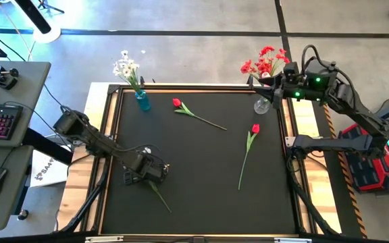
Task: Sort flowers into vase by color
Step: Put the white flowers into the blue vase
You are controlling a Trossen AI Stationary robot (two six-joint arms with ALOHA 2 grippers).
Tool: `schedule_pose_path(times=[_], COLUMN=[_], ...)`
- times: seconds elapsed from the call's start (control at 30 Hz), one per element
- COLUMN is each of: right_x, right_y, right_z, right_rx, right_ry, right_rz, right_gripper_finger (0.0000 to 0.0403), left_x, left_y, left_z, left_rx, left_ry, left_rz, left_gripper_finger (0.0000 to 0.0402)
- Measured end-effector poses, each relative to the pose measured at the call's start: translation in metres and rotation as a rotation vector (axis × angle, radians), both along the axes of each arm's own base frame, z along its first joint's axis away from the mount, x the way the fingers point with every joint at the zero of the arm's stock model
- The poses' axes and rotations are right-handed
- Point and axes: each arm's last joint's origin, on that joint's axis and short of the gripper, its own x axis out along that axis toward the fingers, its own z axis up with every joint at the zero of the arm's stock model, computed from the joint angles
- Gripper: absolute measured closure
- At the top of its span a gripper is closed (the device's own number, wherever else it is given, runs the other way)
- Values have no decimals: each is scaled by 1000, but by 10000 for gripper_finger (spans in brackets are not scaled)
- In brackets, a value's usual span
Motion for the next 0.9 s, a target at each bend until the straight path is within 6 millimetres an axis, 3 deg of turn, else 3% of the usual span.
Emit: schedule_pose_path(times=[0.33,0.47,0.7,0.9], right_x=[0,0,0,1], right_y=[0,0,0,-1], right_z=[0,0,0,5], right_rx=[-26,-50,-74,-142], right_ry=[8,18,26,1], right_rz=[7,15,22,29], right_gripper_finger=[114,114,114,114], left_x=[0,2,15,18], left_y=[1,0,0,29], left_z=[0,0,18,47], left_rx=[16,28,110,281], left_ry=[-14,-37,-163,-310], left_rz=[-8,-23,-52,-59], left_gripper_finger=[334,377,396,396])
